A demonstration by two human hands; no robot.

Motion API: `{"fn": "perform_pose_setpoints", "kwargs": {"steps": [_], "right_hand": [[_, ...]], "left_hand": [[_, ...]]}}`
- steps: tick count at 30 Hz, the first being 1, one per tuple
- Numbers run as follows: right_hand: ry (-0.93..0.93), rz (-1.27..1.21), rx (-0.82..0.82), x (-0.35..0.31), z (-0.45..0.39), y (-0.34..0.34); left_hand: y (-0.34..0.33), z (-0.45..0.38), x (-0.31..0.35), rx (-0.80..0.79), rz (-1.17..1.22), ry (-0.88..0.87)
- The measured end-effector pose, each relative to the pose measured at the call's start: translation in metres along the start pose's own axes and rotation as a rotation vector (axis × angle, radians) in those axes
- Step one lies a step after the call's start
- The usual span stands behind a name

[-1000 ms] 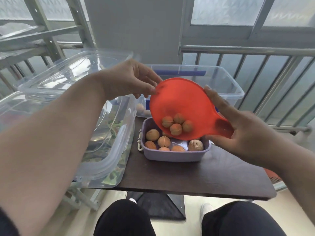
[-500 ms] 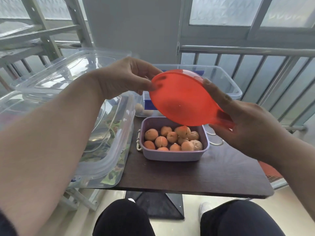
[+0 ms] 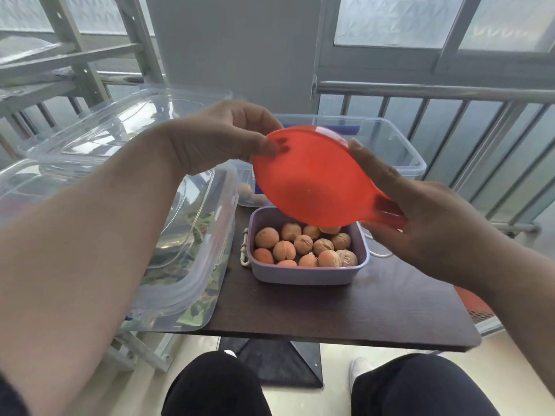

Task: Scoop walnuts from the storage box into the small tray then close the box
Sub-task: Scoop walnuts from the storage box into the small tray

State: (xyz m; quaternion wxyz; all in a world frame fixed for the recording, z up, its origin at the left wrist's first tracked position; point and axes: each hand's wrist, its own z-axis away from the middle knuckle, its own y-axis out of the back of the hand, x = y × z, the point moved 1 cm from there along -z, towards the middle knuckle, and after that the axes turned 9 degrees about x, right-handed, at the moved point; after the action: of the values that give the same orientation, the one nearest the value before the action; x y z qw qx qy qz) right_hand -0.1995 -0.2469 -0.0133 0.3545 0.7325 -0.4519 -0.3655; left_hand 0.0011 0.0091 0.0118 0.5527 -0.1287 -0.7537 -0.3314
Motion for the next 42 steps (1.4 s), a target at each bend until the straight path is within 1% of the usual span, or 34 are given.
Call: {"fn": "perform_pose_setpoints", "kwargs": {"steps": [3,6,9,12,14,16,20,23,27,29,31,33,36,38,42], "right_hand": [[0.018,0.066,0.040,0.003,-0.002,0.002],[0.047,0.144,-0.031,0.004,0.002,-0.005],[0.037,0.127,-0.049,0.008,0.007,-0.008],[0.032,0.077,0.009,0.010,0.005,-0.004],[0.046,0.093,0.065,0.012,0.003,0.000],[0.063,0.134,0.082,0.013,0.002,0.002],[0.100,0.164,0.018,0.018,0.007,-0.007],[0.119,0.137,0.026,0.020,0.010,-0.009],[0.149,0.131,0.115,0.023,0.007,-0.007],[0.107,0.108,0.115,0.023,0.004,-0.009],[0.023,-0.017,0.106,0.029,0.001,-0.011],[-0.050,-0.179,0.119,0.036,-0.006,-0.011],[-0.127,-0.310,0.123,0.041,-0.025,-0.008],[-0.132,-0.368,0.121,0.039,-0.039,-0.006],[-0.103,-0.376,0.136,0.033,-0.065,-0.008]], "left_hand": [[0.001,0.000,0.002,0.008,0.014,-0.006],[0.002,0.002,0.000,-0.070,-0.141,0.032],[0.001,0.003,0.001,-0.096,-0.184,0.037],[-0.001,0.005,0.004,-0.046,-0.098,0.029],[0.001,0.003,0.005,-0.009,0.002,0.008],[0.003,0.003,0.006,-0.004,0.053,-0.013],[0.002,0.004,0.001,-0.044,-0.094,0.015],[0.001,0.004,0.000,-0.061,-0.135,0.022],[0.005,0.001,0.000,0.015,-0.041,-0.008],[0.005,0.001,0.001,0.046,-0.063,-0.022],[0.005,0.000,0.001,0.088,-0.079,-0.045],[0.007,-0.003,0.002,0.152,-0.036,-0.076],[0.011,-0.007,0.003,0.246,0.020,-0.122],[0.011,-0.007,0.002,0.320,0.061,-0.150],[0.010,-0.006,0.003,0.470,0.142,-0.187]]}}
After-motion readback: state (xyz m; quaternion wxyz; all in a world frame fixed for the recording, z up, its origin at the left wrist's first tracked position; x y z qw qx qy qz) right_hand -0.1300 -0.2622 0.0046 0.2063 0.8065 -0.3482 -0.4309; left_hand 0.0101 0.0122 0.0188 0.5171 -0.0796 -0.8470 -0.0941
